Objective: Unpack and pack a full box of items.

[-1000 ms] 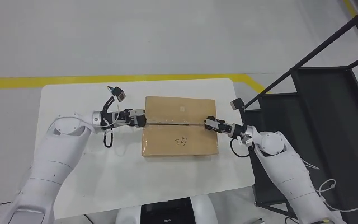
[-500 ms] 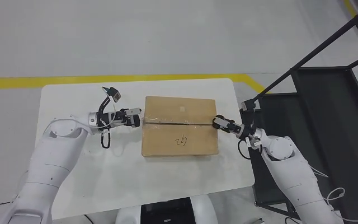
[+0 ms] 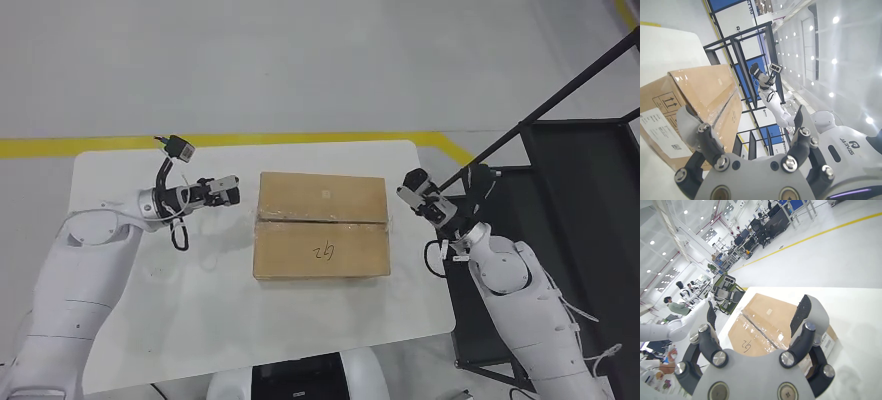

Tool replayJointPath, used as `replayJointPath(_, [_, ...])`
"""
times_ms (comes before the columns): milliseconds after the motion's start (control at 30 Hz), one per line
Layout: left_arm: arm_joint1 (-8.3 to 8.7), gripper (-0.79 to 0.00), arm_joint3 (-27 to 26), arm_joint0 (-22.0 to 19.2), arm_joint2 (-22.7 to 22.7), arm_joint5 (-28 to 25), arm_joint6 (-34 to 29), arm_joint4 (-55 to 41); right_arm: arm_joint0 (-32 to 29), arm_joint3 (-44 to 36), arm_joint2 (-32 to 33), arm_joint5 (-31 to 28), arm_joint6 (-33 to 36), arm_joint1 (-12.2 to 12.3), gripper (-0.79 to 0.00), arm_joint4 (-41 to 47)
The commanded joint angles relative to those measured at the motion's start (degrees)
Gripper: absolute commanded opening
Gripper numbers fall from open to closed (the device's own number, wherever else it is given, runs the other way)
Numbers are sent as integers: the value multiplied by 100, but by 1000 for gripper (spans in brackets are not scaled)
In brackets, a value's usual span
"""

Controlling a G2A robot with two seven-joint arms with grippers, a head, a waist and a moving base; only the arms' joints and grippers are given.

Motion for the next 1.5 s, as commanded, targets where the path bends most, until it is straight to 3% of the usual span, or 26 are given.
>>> replayJointPath(0, [10, 0, -105, 78, -46, -45, 157, 70, -70, -70, -61, 175, -469, -35, 0, -481])
replayJointPath(100, [13, 0, -212, 172, -89, -102, 368, 117, -136, -105, -168, 344, -972, -84, 0, -830])
replayJointPath(600, [15, 0, -228, 186, -101, -118, 418, 136, -136, -105, -168, 344, -972, -84, 0, -830])
replayJointPath(733, [-27, 0, -378, 152, 134, 162, 342, 126, -136, -105, -168, 344, -972, -84, 0, -830])
replayJointPath(833, [-78, 0, -346, 29, 333, 75, 233, 81, -136, -105, -168, 344, -972, -84, 0, -830])
replayJointPath(1067, [-217, 0, 146, -351, 831, 134, 147, 202, -136, -105, -168, 344, -972, -84, 0, -830])
replayJointPath(1233, [-163, 0, 324, -248, 687, 341, 273, 413, -136, -105, -168, 344, -972, -84, 0, -830])
replayJointPath(1467, [-106, 0, 108, -19, 560, 434, 139, 395, -136, -105, -168, 344, -972, -84, 0, -830])
